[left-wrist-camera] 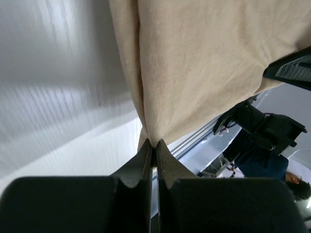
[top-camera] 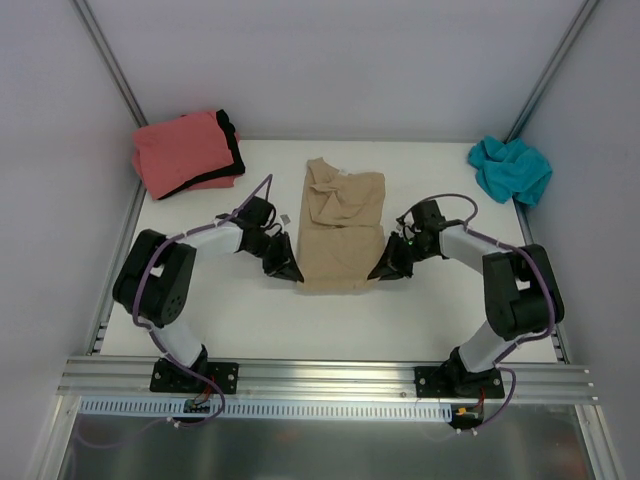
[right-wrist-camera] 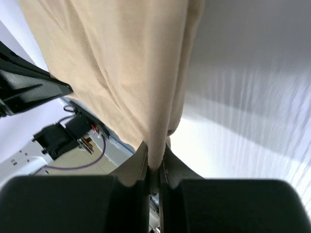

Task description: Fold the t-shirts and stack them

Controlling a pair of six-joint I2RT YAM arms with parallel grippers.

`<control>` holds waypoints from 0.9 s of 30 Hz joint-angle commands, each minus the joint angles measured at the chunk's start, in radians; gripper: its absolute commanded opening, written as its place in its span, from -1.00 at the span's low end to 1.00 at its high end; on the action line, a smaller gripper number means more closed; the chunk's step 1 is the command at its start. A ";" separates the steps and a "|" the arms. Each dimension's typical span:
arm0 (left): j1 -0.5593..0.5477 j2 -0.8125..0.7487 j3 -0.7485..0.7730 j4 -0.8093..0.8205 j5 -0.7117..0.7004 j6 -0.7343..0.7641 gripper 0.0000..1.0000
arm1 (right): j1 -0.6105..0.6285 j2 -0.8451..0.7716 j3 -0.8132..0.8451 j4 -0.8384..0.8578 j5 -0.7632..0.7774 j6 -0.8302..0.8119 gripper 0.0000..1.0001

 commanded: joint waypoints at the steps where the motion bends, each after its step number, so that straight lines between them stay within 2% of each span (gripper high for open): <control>1: -0.007 -0.117 -0.090 -0.077 0.017 0.023 -1.00 | 0.029 -0.098 -0.063 -0.091 -0.036 -0.019 -0.95; 9: -0.023 -0.284 -0.199 -0.140 0.031 -0.013 -1.00 | 0.071 -0.264 -0.226 -0.164 -0.057 -0.007 -0.93; 18: -0.086 -0.424 -0.245 -0.206 0.030 -0.085 -1.00 | 0.078 -0.494 -0.296 -0.322 -0.062 -0.009 -0.92; 22: -0.090 -0.415 -0.227 -0.204 0.030 -0.096 -1.00 | 0.078 -0.502 -0.274 -0.358 -0.056 -0.029 -0.92; 27: -0.090 -0.320 -0.114 -0.195 0.034 -0.083 -1.00 | 0.077 -0.393 -0.142 -0.364 -0.057 -0.062 -0.91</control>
